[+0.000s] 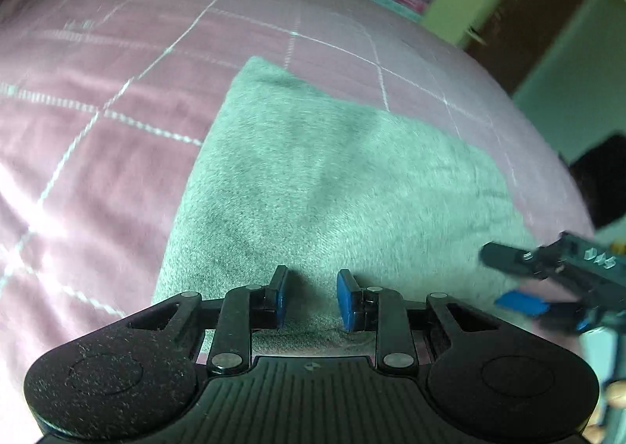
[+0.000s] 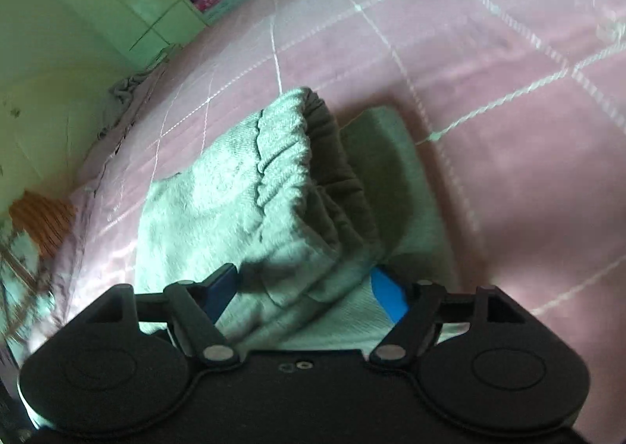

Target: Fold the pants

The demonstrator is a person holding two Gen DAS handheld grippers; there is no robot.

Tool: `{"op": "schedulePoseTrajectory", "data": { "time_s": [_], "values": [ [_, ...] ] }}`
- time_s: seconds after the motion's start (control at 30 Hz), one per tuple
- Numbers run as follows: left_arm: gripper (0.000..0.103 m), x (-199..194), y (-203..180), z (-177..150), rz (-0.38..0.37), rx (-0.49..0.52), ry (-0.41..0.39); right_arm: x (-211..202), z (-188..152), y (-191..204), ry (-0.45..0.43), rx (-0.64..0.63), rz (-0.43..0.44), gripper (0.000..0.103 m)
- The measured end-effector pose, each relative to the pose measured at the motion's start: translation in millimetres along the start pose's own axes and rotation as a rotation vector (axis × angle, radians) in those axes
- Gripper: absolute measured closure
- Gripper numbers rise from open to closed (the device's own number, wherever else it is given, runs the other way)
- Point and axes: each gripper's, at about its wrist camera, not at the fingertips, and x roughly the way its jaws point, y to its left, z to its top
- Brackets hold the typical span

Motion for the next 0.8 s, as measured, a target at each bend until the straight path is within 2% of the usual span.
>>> {"op": "schedulePoseTrajectory", "data": {
  "time_s": [0.03, 0.07, 0.1, 0.13, 0.27, 0.37, 0.47, 0.53, 0.63, 0.73, 0.8],
  "values": [
    [0.076, 0.0, -0.5, -1.0, 0.000, 0.007, 0.000, 5.8, 2.7, 0.9, 0.005, 0.013, -0.009, 0.026],
    [0.076, 0.5, -0.4, -2.3, 0.002, 0.023, -0.001, 11.3, 5.2, 1.8, 0.008, 0.022, -0.018, 0.031],
    [0.076, 2.0, -2.5, -1.9, 0.007, 0.036, -0.003, 13.5, 5.6, 2.9, -0.004, 0.027, -0.024, 0.038],
    [0.076, 1.4, -4.1, -2.7, 0.012, 0.043, -0.008, 15.3, 6.1, 3.7, -0.022, 0.026, -0.025, 0.052],
    [0.076, -9.5, -8.0, -2.1, 0.017, 0.057, -0.057, 0.0, -0.5, 29.1, -0.114, -0.092, -0.026, 0.061],
    [0.076, -18.8, -14.3, -0.1, 0.005, 0.054, -0.094, -21.7, 0.6, 44.9, -0.174, -0.198, 0.007, 0.061],
    [0.076, -15.2, -24.7, -2.8, -0.005, 0.084, -0.079, -34.4, 4.7, 38.1, -0.191, -0.222, 0.012, 0.061],
    [0.076, -4.2, -30.6, -8.9, 0.027, 0.115, -0.041, -31.3, 8.4, 18.6, -0.160, -0.190, 0.007, 0.060],
    [0.076, 0.1, -37.5, -17.9, 0.034, 0.150, -0.041, -13.1, 2.9, -17.5, -0.082, -0.116, -0.038, 0.059],
    [0.076, -0.4, -39.1, -17.4, 0.043, 0.165, -0.039, -13.3, -11.4, -30.7, -0.104, -0.058, -0.032, 0.058],
    [0.076, -4.6, -38.7, -13.8, 0.041, 0.164, -0.033, -14.1, -11.1, -24.6, -0.110, -0.087, -0.051, 0.051]
  ]
}}
